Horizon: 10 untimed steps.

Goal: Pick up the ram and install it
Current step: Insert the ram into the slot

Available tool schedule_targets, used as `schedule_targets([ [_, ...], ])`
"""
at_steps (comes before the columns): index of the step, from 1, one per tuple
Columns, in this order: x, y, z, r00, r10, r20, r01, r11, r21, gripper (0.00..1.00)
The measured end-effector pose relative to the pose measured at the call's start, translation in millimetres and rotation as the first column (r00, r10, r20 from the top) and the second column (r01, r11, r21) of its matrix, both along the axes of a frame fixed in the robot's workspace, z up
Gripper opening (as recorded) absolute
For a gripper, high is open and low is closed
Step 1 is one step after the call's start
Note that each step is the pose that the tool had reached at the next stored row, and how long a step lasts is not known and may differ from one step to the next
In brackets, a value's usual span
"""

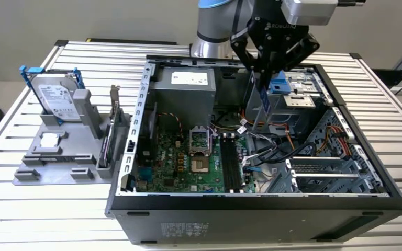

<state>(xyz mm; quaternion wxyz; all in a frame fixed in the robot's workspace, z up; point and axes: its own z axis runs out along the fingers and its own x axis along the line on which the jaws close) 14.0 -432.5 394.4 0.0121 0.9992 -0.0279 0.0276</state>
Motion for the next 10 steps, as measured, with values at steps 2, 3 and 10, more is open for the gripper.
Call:
schedule_targets([
  [2, 0.0, 0.0, -0.1, 1.0000, 0.000, -0.0032, 0.000, 0.9999, -0.0124, 0.00],
  [3, 0.0, 0.0, -0.2, 1.0000, 0.000, -0.0040, 0.000, 0.9999, -0.0128, 0.00],
  [10, 0.0, 0.0, -0.5, 0.9996, 0.000, -0.0281, 0.000, 0.9998, -0.0195, 0.00],
])
